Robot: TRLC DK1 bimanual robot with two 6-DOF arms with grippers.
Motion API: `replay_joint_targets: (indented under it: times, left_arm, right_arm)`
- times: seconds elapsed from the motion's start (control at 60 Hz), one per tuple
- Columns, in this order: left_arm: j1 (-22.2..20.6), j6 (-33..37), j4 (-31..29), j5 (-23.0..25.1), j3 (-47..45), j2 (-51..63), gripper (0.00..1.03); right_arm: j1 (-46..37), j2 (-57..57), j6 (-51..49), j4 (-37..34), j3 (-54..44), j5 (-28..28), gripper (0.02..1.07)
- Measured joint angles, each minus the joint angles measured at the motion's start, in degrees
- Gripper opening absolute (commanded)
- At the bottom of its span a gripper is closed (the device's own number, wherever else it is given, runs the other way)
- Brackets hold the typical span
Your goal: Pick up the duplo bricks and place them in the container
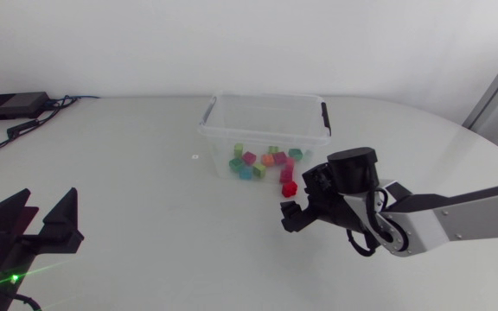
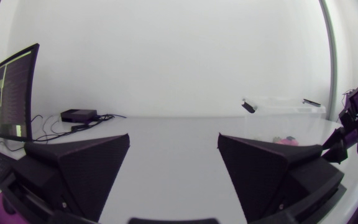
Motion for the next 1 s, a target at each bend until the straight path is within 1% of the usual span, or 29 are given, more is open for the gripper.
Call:
replay_joint_targets:
  times: [0.167, 0.4, 0.567, 1.0]
  left_arm:
    - [0.0, 0.0, 0.0, 0.0, 0.0, 0.0, 0.99]
    - [0.0, 0.0, 0.0, 0.0, 0.0, 0.0, 0.99]
    - [0.0, 0.0, 0.0, 0.0, 0.0, 0.0, 0.99]
    - [0.0, 0.0, 0.0, 0.0, 0.0, 0.0, 0.99]
  right_arm:
    - [0.0, 6.4, 0.3, 5.0, 1.4, 0.0, 0.93]
    - [-0.3, 11.6, 0.7, 8.2, 3.0, 0.0, 0.93]
    - [-0.8, 12.7, 0.7, 9.5, 3.3, 0.7, 0.93]
    - [-3.1, 16.3, 0.9, 10.1, 5.9, 0.6, 0.93]
